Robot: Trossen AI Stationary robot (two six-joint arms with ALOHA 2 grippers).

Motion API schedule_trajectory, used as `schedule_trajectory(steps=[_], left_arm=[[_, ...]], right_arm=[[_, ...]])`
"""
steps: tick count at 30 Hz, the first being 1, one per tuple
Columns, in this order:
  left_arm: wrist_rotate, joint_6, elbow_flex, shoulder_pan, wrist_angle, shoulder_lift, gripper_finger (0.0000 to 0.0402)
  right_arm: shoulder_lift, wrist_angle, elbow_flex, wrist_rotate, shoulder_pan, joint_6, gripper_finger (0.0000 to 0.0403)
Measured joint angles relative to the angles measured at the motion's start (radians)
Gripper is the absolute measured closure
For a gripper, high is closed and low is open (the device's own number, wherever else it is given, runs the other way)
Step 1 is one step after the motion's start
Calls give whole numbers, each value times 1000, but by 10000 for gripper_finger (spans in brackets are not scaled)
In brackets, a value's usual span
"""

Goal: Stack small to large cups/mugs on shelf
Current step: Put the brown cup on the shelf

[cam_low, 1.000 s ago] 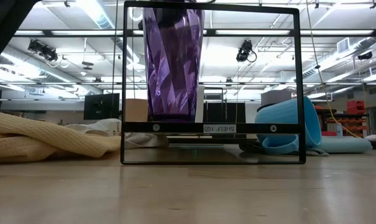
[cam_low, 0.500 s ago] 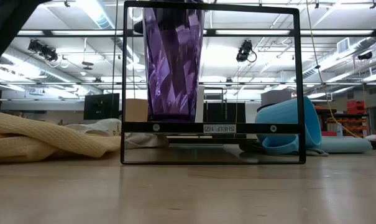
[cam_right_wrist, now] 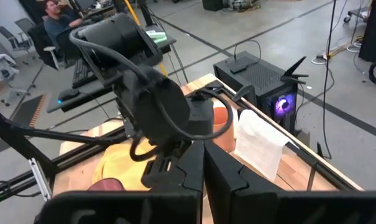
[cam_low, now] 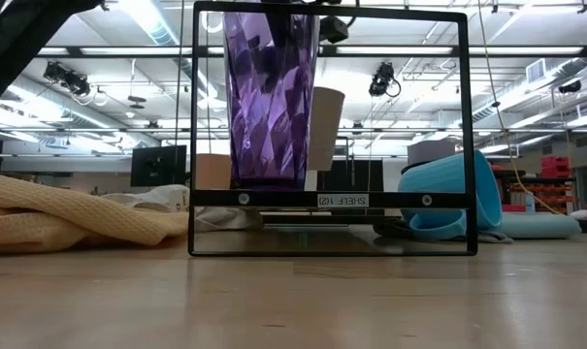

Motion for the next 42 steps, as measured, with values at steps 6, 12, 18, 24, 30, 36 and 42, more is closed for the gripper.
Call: schedule_trajectory(steps=[6,12,18,24,30,36,42], left_arm=[[12,-7,0,-2,-18,13,391],[6,-10,0,-19,-97,13,391],[-23,-18,0,-48,-47,-30,391],[-63,-6,1,-32,-88,-127,391],[-136,-3,0,-12,-160,-227,391],[-145,29,2,-3,102,-281,391],[-80,54,-2,-15,183,-240,391]], right_arm=[[-15,-5,0,0,0,-6,388],[-15,-8,0,0,0,-6,388],[-15,-8,0,10,0,-7,388],[-13,-6,0,16,-1,-7,388],[-13,-7,0,16,0,0,388],[-13,-3,0,20,-1,3,388],[-13,-4,0,38,0,3,388]])
